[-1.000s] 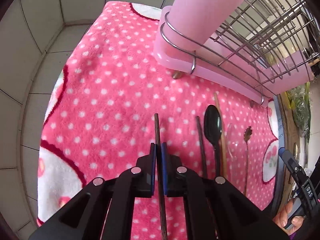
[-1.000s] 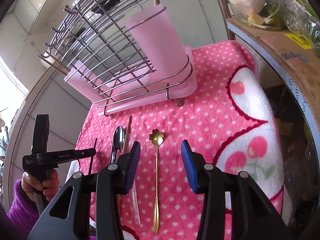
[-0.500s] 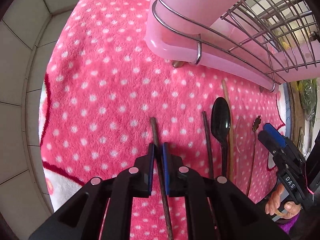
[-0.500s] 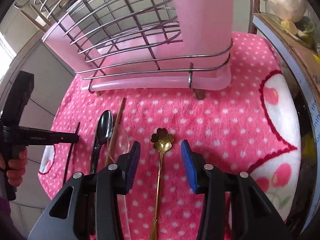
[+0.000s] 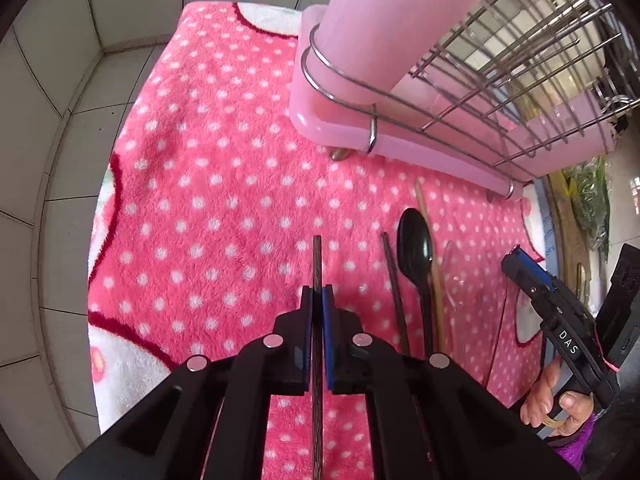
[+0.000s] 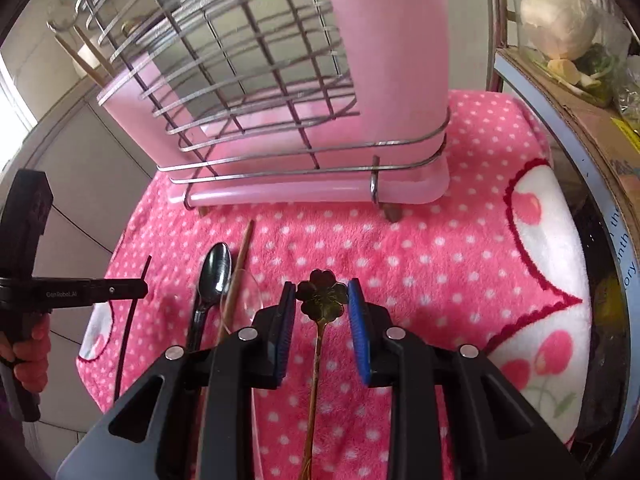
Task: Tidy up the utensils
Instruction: 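Close the left tool on the dark chopstick while the right tool closes on the gold spoon, then lift the dark chopstick with the left tool while the right tool carries the gold spoon over the pink cup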
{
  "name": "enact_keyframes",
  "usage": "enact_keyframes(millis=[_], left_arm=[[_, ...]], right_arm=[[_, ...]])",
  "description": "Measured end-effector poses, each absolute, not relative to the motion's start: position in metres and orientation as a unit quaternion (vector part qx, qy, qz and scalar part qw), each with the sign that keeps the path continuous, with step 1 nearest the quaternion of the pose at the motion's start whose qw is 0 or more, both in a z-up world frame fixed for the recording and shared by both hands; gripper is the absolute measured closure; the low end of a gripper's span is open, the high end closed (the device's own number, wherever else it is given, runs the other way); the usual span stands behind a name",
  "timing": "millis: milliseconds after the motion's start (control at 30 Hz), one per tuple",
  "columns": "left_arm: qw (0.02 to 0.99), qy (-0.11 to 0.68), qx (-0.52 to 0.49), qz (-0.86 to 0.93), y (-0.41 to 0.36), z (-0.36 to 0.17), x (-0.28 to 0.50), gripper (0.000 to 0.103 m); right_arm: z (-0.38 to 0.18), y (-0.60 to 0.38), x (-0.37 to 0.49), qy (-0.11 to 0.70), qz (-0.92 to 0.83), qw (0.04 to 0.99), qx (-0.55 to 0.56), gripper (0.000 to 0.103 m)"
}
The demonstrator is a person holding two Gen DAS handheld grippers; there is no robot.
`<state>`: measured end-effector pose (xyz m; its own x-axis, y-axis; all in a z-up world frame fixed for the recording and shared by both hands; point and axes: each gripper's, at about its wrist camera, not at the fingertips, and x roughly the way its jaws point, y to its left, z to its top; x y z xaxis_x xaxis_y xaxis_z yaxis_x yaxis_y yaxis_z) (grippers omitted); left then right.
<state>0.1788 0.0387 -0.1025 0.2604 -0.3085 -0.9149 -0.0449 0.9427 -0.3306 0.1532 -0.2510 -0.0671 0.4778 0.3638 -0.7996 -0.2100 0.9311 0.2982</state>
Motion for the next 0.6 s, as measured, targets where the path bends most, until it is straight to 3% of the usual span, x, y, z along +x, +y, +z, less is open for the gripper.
enact_keyframes(millis=[600], left_arm=[[0.897, 0.375, -0.208, -0.105, 0.065, -0.023, 0.12, 0.099]], right_arm=[[-0.005, -0.277, 0.118, 0.366, 0.193, 0.897, 0.153, 0.076]])
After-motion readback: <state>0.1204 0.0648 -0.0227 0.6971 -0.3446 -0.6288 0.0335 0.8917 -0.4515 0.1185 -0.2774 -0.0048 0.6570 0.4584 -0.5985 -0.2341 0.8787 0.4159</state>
